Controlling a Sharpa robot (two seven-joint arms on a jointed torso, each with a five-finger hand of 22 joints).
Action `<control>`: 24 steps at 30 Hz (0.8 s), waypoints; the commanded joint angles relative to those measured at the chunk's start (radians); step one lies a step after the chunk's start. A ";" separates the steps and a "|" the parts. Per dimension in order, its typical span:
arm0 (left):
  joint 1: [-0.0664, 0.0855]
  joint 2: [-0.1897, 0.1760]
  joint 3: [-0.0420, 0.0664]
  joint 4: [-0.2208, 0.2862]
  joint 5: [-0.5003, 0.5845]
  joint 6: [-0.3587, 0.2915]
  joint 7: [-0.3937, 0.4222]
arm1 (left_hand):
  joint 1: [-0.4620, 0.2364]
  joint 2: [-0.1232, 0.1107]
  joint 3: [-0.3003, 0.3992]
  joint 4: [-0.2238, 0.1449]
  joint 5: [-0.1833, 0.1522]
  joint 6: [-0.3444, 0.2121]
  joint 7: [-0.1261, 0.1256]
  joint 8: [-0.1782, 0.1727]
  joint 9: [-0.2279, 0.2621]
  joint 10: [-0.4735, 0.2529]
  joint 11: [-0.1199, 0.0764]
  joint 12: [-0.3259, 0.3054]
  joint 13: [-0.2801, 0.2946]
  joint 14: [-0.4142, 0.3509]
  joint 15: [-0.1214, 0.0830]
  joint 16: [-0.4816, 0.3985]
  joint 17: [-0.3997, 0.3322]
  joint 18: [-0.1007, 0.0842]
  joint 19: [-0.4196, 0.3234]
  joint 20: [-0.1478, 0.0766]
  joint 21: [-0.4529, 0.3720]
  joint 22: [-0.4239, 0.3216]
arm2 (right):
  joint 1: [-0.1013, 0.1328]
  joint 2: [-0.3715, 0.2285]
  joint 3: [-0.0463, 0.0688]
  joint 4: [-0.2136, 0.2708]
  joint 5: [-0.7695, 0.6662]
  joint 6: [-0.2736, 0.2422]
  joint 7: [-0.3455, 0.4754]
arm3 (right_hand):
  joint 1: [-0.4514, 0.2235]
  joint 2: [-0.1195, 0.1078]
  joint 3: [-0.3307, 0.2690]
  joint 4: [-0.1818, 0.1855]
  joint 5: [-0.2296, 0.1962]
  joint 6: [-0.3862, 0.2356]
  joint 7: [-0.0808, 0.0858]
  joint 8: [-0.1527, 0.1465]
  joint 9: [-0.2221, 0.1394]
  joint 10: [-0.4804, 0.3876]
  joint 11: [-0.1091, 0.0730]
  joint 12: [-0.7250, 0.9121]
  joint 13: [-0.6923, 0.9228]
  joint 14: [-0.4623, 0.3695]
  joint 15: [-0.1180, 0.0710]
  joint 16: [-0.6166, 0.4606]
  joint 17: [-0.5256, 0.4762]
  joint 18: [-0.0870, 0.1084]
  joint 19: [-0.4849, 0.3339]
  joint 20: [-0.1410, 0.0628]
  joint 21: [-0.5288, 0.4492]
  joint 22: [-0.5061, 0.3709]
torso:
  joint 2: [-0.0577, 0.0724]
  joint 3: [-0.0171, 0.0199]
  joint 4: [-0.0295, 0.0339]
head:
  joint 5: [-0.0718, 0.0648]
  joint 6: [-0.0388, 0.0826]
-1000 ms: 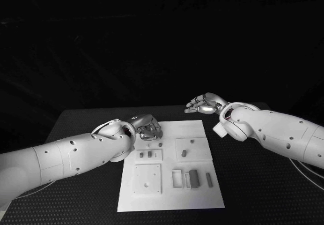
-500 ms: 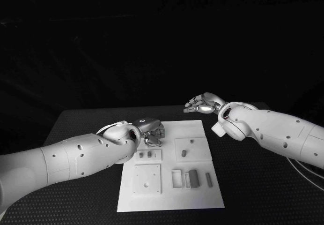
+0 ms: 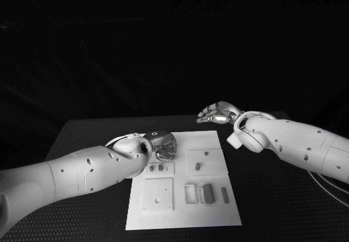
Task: Assemble the parts on the task board
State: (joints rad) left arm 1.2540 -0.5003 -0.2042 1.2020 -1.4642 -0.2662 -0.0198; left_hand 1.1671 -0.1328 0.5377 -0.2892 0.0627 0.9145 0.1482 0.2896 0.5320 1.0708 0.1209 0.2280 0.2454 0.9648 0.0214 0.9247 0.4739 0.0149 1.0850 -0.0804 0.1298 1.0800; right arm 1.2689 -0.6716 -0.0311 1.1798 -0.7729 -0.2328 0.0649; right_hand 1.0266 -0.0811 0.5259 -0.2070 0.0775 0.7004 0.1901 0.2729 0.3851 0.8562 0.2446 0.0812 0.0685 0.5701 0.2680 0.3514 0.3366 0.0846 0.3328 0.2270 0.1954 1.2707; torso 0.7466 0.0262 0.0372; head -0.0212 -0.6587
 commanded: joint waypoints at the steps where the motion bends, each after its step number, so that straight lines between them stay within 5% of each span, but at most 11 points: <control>1: 0.000 0.004 0.001 -0.001 -0.013 0.003 0.001 | 0.005 -0.005 -0.006 0.001 -0.005 -0.002 0.009 -0.003 -0.002 0.007 0.002 -0.005 -0.002 0.005 -0.001 -0.005 0.001 0.019 0.007 0.003 -0.005 -0.001 | 0.000 0.001 0.000 0.002 -0.004 0.012 0.010 | -0.007 0.006 -0.002 -0.005 0.002 -0.006 0.048 0.001 -0.001 0.006 -0.003 0.001 0.001 0.006 0.000 0.001 -0.001 0.015 0.007 0.001 -0.005 -0.002 | 0.000 0.0005 0.0007 | -0.001 -0.002; 9: -0.003 0.014 0.001 -0.012 -0.013 0.022 -0.010 | 0.011 -0.003 0.000 0.001 -0.001 -0.009 0.010 -0.008 -0.007 0.007 0.004 -0.018 -0.006 0.006 0.000 -0.007 0.004 0.019 0.009 0.003 -0.007 -0.001 | 0.000 0.001 0.000 0.004 -0.004 0.010 0.017 | -0.006 0.002 -0.002 -0.007 0.002 -0.009 0.047 0.001 -0.002 0.006 -0.003 0.001 0.001 0.004 0.001 -0.001 -0.002 0.016 0.008 0.001 -0.009 -0.003 | -0.001 -0.0007 0.0008 | -0.002 -0.004; 13: -0.008 0.020 0.000 -0.021 -0.013 0.028 -0.013 | 0.011 -0.003 0.001 0.001 0.000 -0.011 0.010 -0.009 -0.009 0.005 0.005 -0.023 -0.008 0.007 0.001 -0.008 0.005 0.019 0.010 0.003 -0.008 -0.001 | 0.000 0.002 0.000 0.003 -0.004 0.020 0.020 | -0.003 -0.003 -0.001 -0.012 0.002 -0.038 0.007 -0.011 -0.008 -0.006 -0.007 -0.006 -0.001 -0.003 0.004 -0.008 -0.006 0.019 0.016 0.003 -0.021 -0.007 | -0.001 0.0002 0.0016 | -0.004 -0.003; 17: -0.011 0.021 0.000 -0.026 -0.013 0.028 -0.013 | 0.011 -0.003 0.003 0.001 0.000 -0.012 0.010 -0.010 -0.010 0.004 0.006 -0.026 -0.009 0.007 0.001 -0.009 0.006 0.019 0.010 0.003 -0.009 -0.002 | -0.001 0.004 0.000 0.003 -0.005 0.020 0.029 | 0.000 -0.003 -0.003 -0.016 0.002 -0.066 -0.016 -0.020 -0.012 -0.019 -0.010 -0.011 -0.002 -0.025 0.011 -0.022 -0.014 0.017 0.012 0.005 -0.036 -0.007 | -0.001 0.0000 0.0012 | -0.004 0.000; 22: -0.012 0.022 0.000 -0.028 -0.013 0.029 -0.012 | 0.011 -0.005 0.003 0.001 0.000 -0.012 0.010 -0.010 -0.011 0.003 0.007 -0.030 -0.010 0.006 0.002 -0.010 0.006 0.019 0.010 0.004 -0.010 -0.002 | -0.003 0.003 0.000 0.009 -0.011 0.030 0.034 | 0.015 -0.004 -0.013 -0.023 0.002 -0.134 -0.048 -0.045 -0.021 -0.150 -0.031 -0.019 -0.005 -0.134 0.027 -0.084 -0.047 -0.013 -0.074 0.014 -0.081 -0.075 | 0.000 0.0007 0.0017 | -0.006 0.005; 24: -0.012 0.023 0.000 -0.027 -0.013 0.029 -0.011 | 0.011 -0.005 0.003 0.001 0.000 -0.012 0.010 -0.010 -0.011 0.003 0.007 -0.031 -0.010 0.006 0.002 -0.010 0.007 0.019 0.010 0.004 -0.010 -0.002 | -0.003 0.003 0.000 0.009 -0.015 0.037 0.029 | 0.022 -0.008 -0.014 -0.017 0.002 -0.161 -0.059 -0.052 -0.023 -0.225 -0.021 -0.018 -0.005 -0.208 0.029 -0.127 -0.084 -0.021 -0.100 0.015 -0.092 -0.114 | -0.001 0.0007 0.0014 | -0.005 0.004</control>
State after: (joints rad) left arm 1.2424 -0.4814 -0.2043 1.1736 -1.4708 -0.2495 -0.0322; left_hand 1.1710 -0.1367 0.5377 -0.2892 0.0628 0.9075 0.1552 0.2854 0.5217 1.0742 0.1244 0.2010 0.2361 0.9649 0.0215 0.9208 0.4792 0.0148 1.0886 -0.0768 0.1248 1.0793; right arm 1.2664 -0.6691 -0.0311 1.1867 -0.7750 -0.2225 0.0780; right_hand 1.0415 -0.0883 0.5164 -0.2250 0.0775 0.5453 0.1339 0.2242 0.3628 0.6425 0.2231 0.0657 0.0632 0.3770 0.2944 0.2329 0.2592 0.0816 0.2397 0.2419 0.1065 1.1656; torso 0.7457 0.0262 0.0385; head -0.0266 -0.6551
